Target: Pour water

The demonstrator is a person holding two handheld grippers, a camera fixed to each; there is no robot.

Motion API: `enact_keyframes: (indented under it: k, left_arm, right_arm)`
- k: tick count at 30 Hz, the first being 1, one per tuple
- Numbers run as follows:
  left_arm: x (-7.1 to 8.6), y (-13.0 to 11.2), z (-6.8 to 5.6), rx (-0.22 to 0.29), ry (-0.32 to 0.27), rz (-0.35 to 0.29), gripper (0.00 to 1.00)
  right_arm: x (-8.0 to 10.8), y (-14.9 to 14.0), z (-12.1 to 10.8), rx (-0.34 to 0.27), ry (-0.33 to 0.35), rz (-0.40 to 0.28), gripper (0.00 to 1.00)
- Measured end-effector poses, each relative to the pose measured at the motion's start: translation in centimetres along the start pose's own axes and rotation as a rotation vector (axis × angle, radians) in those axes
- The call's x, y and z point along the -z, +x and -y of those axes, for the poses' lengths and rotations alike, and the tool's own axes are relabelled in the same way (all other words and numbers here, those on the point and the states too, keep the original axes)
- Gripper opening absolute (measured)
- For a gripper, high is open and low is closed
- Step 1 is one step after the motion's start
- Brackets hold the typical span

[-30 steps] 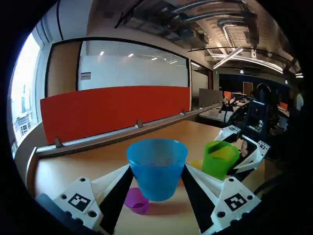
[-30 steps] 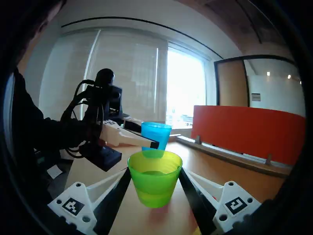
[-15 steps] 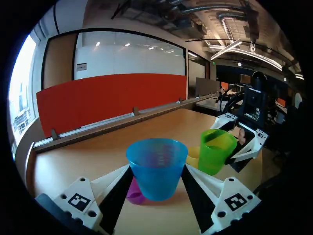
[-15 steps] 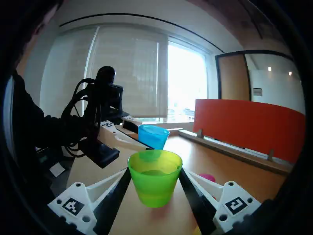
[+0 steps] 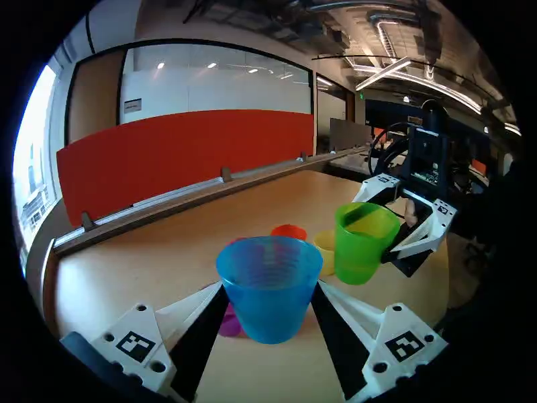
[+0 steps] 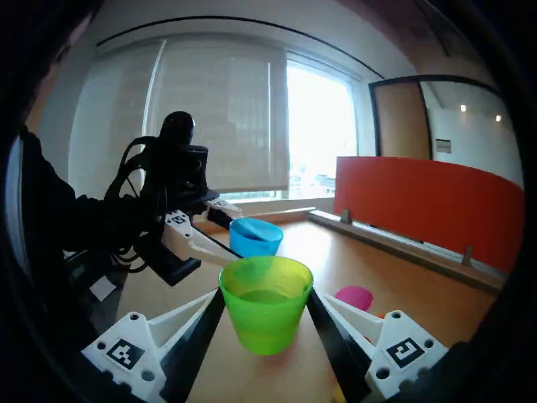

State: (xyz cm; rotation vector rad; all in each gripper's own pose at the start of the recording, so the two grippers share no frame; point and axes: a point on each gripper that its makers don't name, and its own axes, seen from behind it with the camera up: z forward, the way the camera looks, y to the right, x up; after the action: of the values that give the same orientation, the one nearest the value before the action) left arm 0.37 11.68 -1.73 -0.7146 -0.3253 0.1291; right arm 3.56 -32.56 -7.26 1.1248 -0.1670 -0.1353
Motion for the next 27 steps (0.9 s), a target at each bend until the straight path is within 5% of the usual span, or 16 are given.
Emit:
enact_keyframes:
  k: [27]
  left_arm:
    - [-0.7, -5.2, -1.6, -0.064, -0.045, 0.139, 0.82]
  right_arm:
    - [0.4, -4.1, -0.1, -0.001, 0.028, 0.129, 0.89]
